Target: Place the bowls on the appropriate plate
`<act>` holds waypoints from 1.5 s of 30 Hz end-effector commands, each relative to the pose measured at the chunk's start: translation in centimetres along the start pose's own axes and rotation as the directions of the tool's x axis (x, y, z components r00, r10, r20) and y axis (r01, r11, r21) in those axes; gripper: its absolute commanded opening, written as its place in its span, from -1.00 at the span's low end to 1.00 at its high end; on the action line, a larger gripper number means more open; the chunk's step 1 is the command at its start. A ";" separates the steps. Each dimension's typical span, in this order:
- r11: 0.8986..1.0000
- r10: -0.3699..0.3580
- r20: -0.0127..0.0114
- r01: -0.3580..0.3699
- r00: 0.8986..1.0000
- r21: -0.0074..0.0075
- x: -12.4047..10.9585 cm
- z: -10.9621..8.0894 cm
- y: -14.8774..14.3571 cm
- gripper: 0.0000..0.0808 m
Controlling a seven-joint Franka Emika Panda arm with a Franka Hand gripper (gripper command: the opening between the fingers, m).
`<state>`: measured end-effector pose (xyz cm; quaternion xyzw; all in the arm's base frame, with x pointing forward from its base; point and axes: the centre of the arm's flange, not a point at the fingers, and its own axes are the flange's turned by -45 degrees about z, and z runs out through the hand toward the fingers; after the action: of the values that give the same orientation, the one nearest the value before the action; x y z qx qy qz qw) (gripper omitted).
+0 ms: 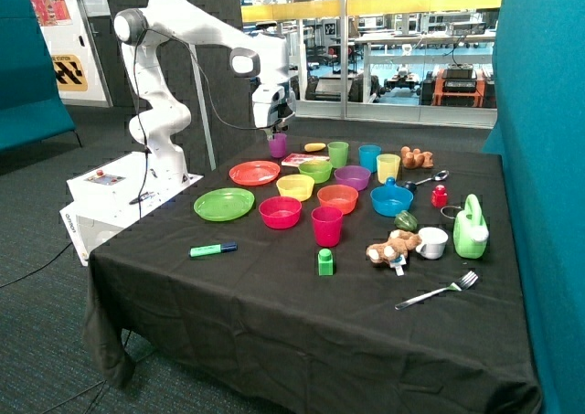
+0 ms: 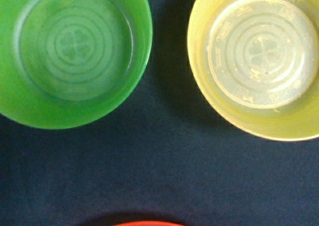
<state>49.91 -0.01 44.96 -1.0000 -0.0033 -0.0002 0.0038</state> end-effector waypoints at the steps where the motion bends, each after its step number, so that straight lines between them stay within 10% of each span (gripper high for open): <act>1: 0.920 -0.393 0.003 0.393 0.920 -0.007 0.1 0.0 0.0 1.00; 3: 0.910 -0.414 0.004 0.414 0.910 -0.007 0.1 0.2 -0.9 1.00; 6: 0.906 -0.423 0.004 0.423 0.906 -0.007 0.1 0.4 -1.5 -0.01; 10: 0.901 -0.433 0.004 0.433 0.901 -0.007 0.2 0.6 -2.2 -0.26; 45: 0.839 -0.544 0.004 0.544 0.839 -0.006 0.4 6.2 -10.5 -0.15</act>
<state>50.07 8.74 40.36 -0.9614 -0.2750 -0.0001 -0.0005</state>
